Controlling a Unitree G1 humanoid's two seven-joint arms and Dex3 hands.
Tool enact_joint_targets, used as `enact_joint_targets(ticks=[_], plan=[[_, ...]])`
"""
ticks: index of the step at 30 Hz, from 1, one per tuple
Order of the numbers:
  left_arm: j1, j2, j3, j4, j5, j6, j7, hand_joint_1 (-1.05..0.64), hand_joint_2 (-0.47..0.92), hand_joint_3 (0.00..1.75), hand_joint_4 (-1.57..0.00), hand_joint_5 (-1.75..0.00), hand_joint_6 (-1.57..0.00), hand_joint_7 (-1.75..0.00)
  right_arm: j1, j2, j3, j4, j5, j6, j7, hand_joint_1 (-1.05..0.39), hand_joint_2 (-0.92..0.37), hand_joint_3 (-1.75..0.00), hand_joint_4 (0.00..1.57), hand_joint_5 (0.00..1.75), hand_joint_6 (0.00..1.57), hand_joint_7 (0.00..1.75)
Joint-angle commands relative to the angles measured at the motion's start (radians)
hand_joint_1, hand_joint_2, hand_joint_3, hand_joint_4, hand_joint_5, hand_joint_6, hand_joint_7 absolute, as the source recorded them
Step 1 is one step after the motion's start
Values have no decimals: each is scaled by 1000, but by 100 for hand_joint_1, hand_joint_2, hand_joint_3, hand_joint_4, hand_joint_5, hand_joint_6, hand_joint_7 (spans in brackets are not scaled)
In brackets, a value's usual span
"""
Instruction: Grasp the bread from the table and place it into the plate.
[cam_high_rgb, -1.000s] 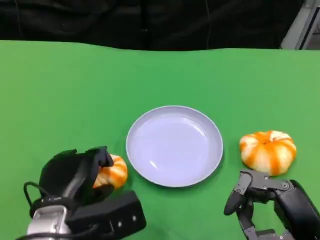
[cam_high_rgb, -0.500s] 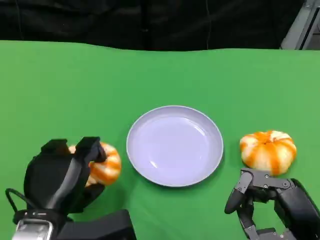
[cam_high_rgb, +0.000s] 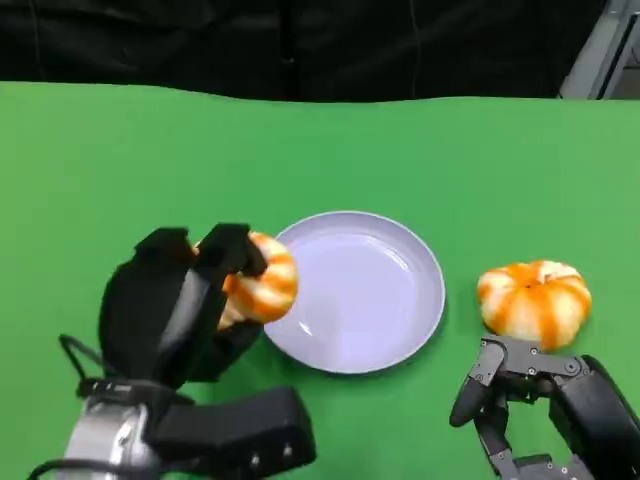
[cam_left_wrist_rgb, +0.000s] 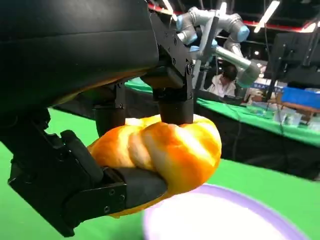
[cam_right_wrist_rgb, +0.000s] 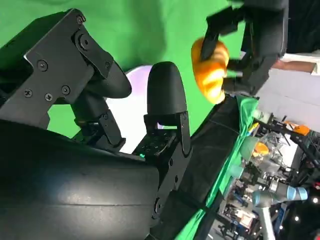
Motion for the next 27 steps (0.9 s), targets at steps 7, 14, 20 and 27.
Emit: enact_joint_targets(ticks=[7, 14, 20, 27], plan=[[-183, -41, -32, 171, -58, -45, -37, -18, 33, 133, -92, -175, -76, -168, 8, -13, -13, -2, 17, 4, 2, 9, -26, -148, 88, 174, 81, 132], [-298, -90, -64, 339, -92, -97, -26, -19, 28, 132, -91, -175, -73, -174, 11, -15, -11, 7, 14, -16, 2, 9, -26, -149, 88, 174, 81, 133], [-374, -140, -83, 467, -104, -104, -12, -15, 27, 129, -92, -175, -75, -175, 15, -14, -9, 5, 13, -20, 2, 10, -26, -150, 88, 174, 80, 133], [-388, -123, -112, 478, -156, -78, -217, -21, 72, 51, -45, -92, -60, -45, 13, -12, -7, 5, 12, -16, 2, 9, -26, -151, 88, 174, 81, 133]])
